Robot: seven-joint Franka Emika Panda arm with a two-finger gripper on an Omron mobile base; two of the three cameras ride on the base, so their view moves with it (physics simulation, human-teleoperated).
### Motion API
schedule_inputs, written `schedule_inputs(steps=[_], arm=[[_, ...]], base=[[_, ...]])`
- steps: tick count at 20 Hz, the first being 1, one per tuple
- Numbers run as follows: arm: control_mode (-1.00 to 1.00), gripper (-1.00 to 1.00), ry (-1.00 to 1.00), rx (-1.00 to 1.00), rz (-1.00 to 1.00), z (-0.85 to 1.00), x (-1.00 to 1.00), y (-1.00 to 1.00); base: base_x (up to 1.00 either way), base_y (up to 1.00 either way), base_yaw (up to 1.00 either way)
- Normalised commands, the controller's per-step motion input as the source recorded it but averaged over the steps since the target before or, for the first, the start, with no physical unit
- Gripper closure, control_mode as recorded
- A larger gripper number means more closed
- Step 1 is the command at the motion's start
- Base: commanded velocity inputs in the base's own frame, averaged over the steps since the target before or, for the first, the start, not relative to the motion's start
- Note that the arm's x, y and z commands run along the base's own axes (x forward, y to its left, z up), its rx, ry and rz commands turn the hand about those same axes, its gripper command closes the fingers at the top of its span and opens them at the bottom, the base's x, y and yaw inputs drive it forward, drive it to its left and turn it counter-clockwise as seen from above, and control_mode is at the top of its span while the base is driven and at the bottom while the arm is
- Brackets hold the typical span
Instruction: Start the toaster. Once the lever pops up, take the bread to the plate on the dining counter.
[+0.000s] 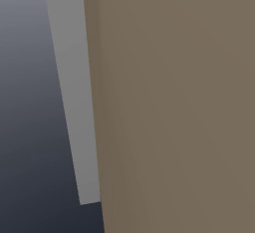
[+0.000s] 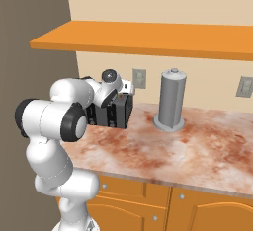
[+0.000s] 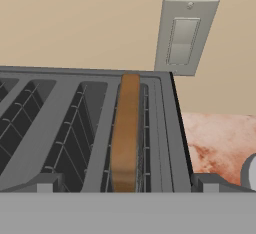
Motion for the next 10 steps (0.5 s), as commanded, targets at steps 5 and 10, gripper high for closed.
schedule_inputs(steps=[5,10], arm=[[-1.00,-1.00,0.00,0.00,0.00,0.00,0.00,0.00],[-1.00,-1.00,0.00,0.00,0.00,0.00,0.00,0.00]], base=[[0.00,0.00,0.00],[0.00,0.00,0.00]])
